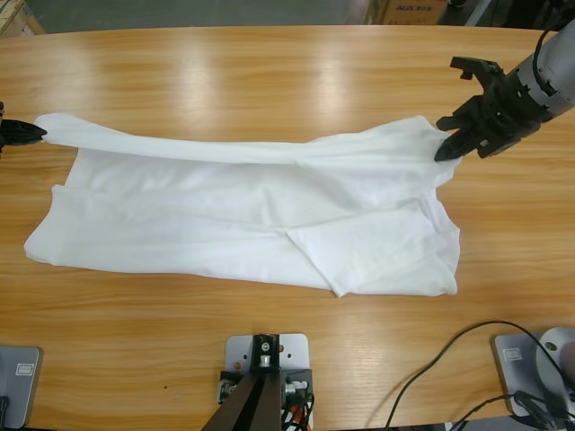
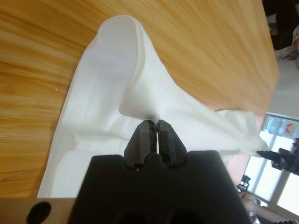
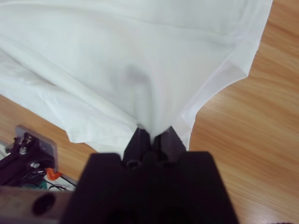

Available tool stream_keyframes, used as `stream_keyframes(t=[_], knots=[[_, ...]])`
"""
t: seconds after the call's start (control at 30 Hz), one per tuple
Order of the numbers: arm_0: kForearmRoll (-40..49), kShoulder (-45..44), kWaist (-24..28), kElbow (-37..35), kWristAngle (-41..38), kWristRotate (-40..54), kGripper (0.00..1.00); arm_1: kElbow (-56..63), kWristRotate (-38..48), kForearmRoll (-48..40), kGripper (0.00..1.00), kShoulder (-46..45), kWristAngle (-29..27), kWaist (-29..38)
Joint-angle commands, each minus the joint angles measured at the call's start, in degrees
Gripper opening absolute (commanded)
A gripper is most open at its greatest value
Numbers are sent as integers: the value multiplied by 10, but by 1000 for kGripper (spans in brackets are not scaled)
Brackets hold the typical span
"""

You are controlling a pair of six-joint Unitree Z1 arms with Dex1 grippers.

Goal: Fold clothes

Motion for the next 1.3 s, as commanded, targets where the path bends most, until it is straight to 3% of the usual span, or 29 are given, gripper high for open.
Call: stream_keyframes(t=[0.03,0.53,1.2,1.23,1.3], knots=[[8,13,-2,21,-3,7,0,16,-6,10,0,13,12,10],[9,16,-6,55,7,9,0,10,-1,41,0,42,15,28],[6,97,-35,50,35,-5,0,9,-4,68,0,87,15,28],[6,96,-37,52,36,-7,57,7,-5,69,0,91,15,28],[6,93,-40,53,38,-8,566,-2,-8,74,0,98,16,28]])
